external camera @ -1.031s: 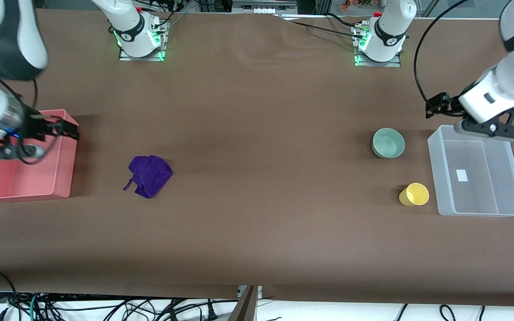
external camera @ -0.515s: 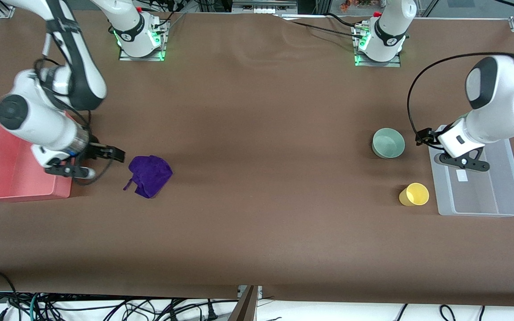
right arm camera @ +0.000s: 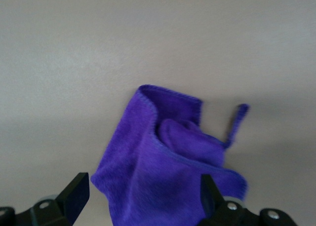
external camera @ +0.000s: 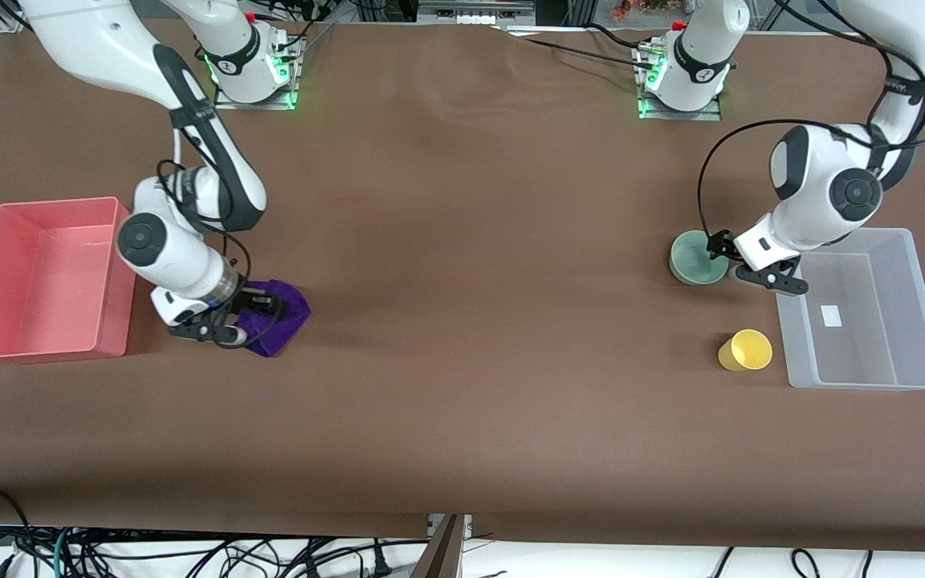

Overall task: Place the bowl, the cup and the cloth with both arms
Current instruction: 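Grasp the purple cloth with the right gripper while the left gripper grasps the bowl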

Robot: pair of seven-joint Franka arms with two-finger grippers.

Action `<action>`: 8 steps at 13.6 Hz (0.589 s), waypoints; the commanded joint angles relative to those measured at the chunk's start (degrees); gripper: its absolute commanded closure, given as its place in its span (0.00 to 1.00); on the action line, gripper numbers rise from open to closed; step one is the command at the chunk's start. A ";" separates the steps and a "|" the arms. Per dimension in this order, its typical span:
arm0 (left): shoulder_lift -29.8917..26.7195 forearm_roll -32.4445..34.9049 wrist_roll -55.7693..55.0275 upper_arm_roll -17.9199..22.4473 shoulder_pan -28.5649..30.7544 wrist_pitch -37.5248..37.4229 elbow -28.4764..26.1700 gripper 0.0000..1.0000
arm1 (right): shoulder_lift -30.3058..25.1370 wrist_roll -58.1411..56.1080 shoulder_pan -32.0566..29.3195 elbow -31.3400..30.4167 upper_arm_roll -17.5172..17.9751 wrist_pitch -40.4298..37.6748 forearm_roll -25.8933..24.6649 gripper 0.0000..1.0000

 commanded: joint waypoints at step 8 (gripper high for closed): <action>4.50 0.49 4.40 -0.28 0.21 2.93 1.02 1.00 | -0.35 -1.03 0.38 0.60 -0.44 0.31 0.24 1.00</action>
